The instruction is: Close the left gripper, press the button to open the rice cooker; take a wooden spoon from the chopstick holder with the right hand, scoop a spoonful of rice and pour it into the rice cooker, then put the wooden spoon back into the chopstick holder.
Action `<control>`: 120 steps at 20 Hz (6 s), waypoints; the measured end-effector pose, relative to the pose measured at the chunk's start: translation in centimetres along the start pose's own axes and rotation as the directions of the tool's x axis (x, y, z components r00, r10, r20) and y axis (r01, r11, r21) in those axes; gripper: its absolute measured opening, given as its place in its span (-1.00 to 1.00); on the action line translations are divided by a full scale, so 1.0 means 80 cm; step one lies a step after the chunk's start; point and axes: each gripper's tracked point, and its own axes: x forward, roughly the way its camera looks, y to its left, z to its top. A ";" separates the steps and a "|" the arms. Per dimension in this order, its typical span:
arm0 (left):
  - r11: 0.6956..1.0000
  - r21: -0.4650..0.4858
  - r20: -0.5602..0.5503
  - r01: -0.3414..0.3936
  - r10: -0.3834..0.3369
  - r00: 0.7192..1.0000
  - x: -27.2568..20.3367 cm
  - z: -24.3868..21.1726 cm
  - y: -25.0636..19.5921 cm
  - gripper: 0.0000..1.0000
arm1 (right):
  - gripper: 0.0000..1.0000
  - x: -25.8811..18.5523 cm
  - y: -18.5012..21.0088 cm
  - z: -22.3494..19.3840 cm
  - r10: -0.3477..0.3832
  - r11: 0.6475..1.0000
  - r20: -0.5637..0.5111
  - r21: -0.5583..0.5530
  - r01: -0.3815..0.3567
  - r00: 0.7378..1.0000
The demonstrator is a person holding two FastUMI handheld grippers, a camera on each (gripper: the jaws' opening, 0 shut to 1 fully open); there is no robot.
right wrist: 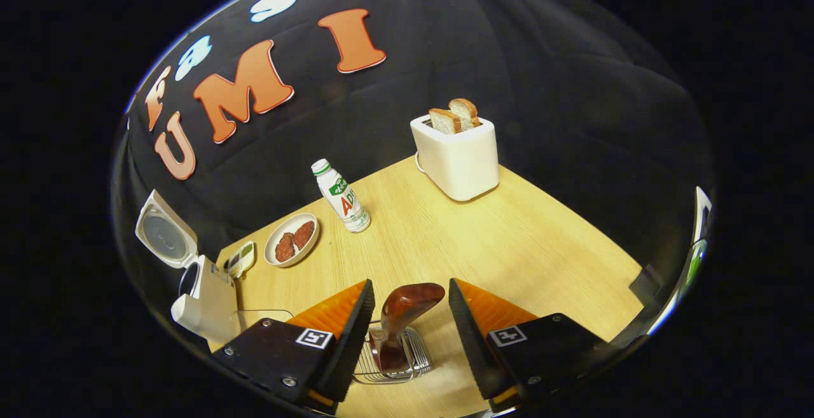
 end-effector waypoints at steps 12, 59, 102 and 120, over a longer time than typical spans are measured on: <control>0.999 -0.034 -0.037 0.026 -0.028 0.999 0.004 -0.024 -0.024 0.62 | -0.62 -0.020 0.056 0.005 0.061 0.995 -0.025 0.078 -0.059 0.998; 0.978 -0.036 -0.029 -0.204 0.203 0.979 -0.038 -0.059 0.096 0.88 | -0.65 -0.045 0.278 -0.122 0.230 0.837 -0.031 -0.503 -0.214 0.973; 0.979 -0.059 -0.093 -0.193 0.187 0.978 -0.005 -0.087 0.126 0.90 | -0.65 0.002 0.268 -0.144 0.364 0.810 -0.221 0.554 -0.190 0.905; 0.988 -0.030 -0.070 -0.152 0.149 0.986 0.010 -0.073 0.108 0.88 | -0.66 -0.026 0.237 -0.066 0.607 0.347 0.056 0.879 -0.328 0.793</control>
